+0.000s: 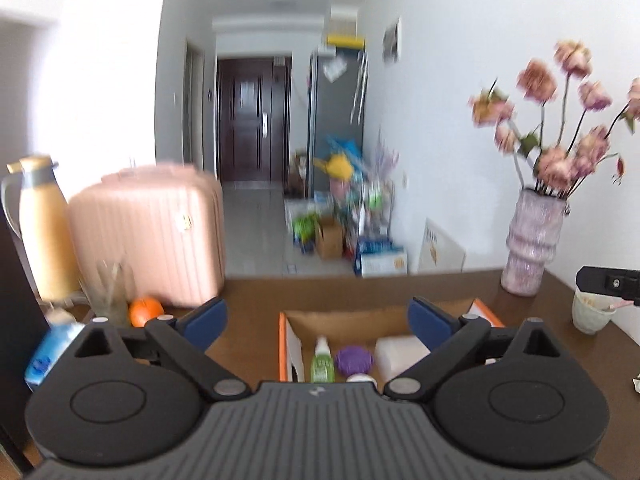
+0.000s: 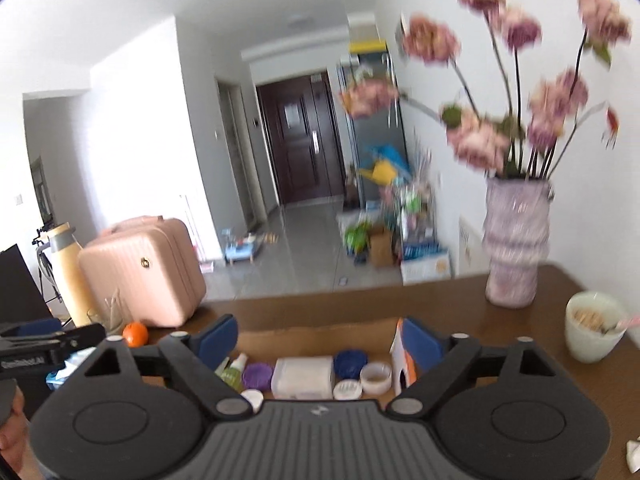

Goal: Organize rigid objects
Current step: 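Withdraw both tools from the box back over the table, then grasp the white cap with the left gripper while the right gripper grasps the beige cube, then carry the white cap and beige cube into the box and release both, then withdraw both tools up from the box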

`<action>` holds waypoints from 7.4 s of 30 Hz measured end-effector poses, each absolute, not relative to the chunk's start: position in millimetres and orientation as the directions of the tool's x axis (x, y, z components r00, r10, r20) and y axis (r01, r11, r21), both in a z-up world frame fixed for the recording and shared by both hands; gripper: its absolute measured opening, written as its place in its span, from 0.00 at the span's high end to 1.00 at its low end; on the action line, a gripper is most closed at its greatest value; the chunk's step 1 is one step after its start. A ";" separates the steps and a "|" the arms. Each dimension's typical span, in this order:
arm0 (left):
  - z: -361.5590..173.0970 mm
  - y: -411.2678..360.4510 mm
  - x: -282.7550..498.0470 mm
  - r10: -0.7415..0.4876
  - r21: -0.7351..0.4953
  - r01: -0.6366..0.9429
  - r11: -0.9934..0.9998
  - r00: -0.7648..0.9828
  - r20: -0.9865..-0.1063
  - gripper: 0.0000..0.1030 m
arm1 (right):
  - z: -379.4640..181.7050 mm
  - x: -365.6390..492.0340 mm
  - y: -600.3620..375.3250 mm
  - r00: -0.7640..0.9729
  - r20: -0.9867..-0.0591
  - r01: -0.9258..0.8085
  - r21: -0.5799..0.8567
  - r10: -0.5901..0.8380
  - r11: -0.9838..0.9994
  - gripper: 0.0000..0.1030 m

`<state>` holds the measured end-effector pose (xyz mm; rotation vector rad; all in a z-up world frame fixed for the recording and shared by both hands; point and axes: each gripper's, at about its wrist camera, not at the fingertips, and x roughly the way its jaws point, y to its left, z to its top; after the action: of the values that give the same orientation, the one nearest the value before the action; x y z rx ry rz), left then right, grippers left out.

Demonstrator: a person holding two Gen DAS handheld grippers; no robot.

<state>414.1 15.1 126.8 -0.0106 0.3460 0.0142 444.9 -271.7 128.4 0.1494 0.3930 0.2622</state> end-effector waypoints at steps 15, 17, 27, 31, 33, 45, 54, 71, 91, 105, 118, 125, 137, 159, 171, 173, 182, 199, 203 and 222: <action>100.5 10.7 268.8 0.039 0.014 -0.037 0.999 0.978 -0.207 0.00 | 85.0 317.0 -274.6 0.935 -0.260 -0.226 0.087 0.241 0.970 0.03; 89.3 13.5 244.5 0.046 0.025 -0.042 0.999 0.981 -0.189 0.00 | 75.5 291.3 -276.5 0.935 -0.254 -0.238 0.071 0.248 0.969 0.02; 27.9 37.9 154.6 0.059 -0.066 -0.083 0.994 0.950 -0.305 0.00 | 29.3 194.8 -279.6 0.931 -0.276 -0.236 0.043 0.238 0.971 0.00; 2.9 43.8 134.6 0.064 -0.024 -0.078 0.997 0.930 -0.363 0.00 | 4.2 162.8 -275.5 0.914 -0.336 -0.235 0.025 0.229 0.972 0.00; -5.9 46.6 130.0 0.066 -0.014 -0.077 0.997 0.918 -0.391 0.00 | -7.1 152.2 -273.9 0.899 -0.365 -0.250 0.028 0.242 0.968 0.00; -21.8 53.4 164.0 0.068 -0.043 -0.100 0.994 0.880 -0.471 0.00 | -25.0 171.1 -253.2 0.854 -0.444 -0.302 0.004 0.272 0.953 0.00; -28.5 51.6 217.9 0.032 -0.040 -0.061 0.997 0.856 -0.515 0.00 | -32.9 233.0 -240.5 0.831 -0.488 -0.302 0.010 0.268 0.953 0.02; -41.0 66.0 331.4 -0.045 -0.157 -0.067 0.985 0.787 -0.615 0.00 | -42.1 394.6 -176.1 0.760 -0.571 -0.435 -0.094 0.310 0.895 0.13; -49.7 -3.2 440.4 -0.182 -0.252 0.014 0.968 0.729 -0.660 0.10 | -60.0 441.9 -211.8 0.716 -0.568 -0.473 0.032 0.405 0.880 0.34; -68.5 -62.5 430.1 -0.086 0.040 0.141 0.989 0.781 -0.619 0.61 | -63.9 433.8 -253.2 0.754 -0.526 -0.423 0.068 0.393 0.904 0.34; -30.6 -26.3 355.9 -0.004 0.049 0.037 0.998 0.837 -0.547 0.61 | -62.8 416.7 -253.6 0.784 -0.511 -0.372 0.067 0.352 0.926 0.34; 0.9 11.6 285.4 0.044 0.011 -0.044 0.999 0.869 -0.492 0.61 | -46.9 345.7 -248.6 0.801 -0.480 -0.354 0.101 0.358 0.930 0.34; 30.5 26.8 190.7 -0.010 -0.050 -0.009 0.999 0.926 -0.377 0.60 | 14.0 222.9 -239.0 0.900 -0.295 -0.332 0.007 0.319 0.943 0.34; 33.9 38.2 157.0 0.005 -0.082 -0.035 0.996 0.942 -0.335 0.60 | 22.4 183.6 -238.3 0.919 -0.240 -0.320 0.014 0.314 0.947 0.34; 71.8 47.2 230.5 -0.013 -0.092 -0.013 0.996 0.961 -0.277 0.60 | 55.8 259.2 -235.0 0.921 -0.215 -0.334 -0.004 0.326 0.943 0.34; 80.1 43.7 249.9 -0.029 -0.076 0.010 0.997 0.965 -0.261 0.60 | 64.3 276.0 -238.7 0.920 -0.204 -0.341 0.007 0.335 0.940 0.34; 113.6 38.7 378.6 -0.210 -0.123 0.177 0.976 0.913 -0.350 0.60 | 95.8 403.2 -262.1 0.823 -0.335 -0.436 0.145 0.459 0.888 0.34; -40.9 -5.0 585.0 -0.216 -0.120 0.207 0.971 0.549 -0.807 0.51 | -19.9 611.9 -215.8 0.553 -0.793 -0.349 0.057 0.254 0.935 0.34; -41.0 -9.5 583.9 -0.218 -0.098 0.236 0.967 0.561 -0.799 0.37 | -27.5 615.8 -210.0 0.556 -0.797 -0.363 0.023 0.236 0.932 0.34; 80.3 9.0 491.4 -0.109 -0.056 0.095 0.994 0.786 -0.609 0.23 | 91.7 534.3 -232.2 0.732 -0.607 -0.337 0.070 0.308 0.939 0.17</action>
<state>491.4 9.0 80.3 -0.0228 0.6574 -0.1097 534.3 -232.2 91.7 -0.0459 0.6599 0.3545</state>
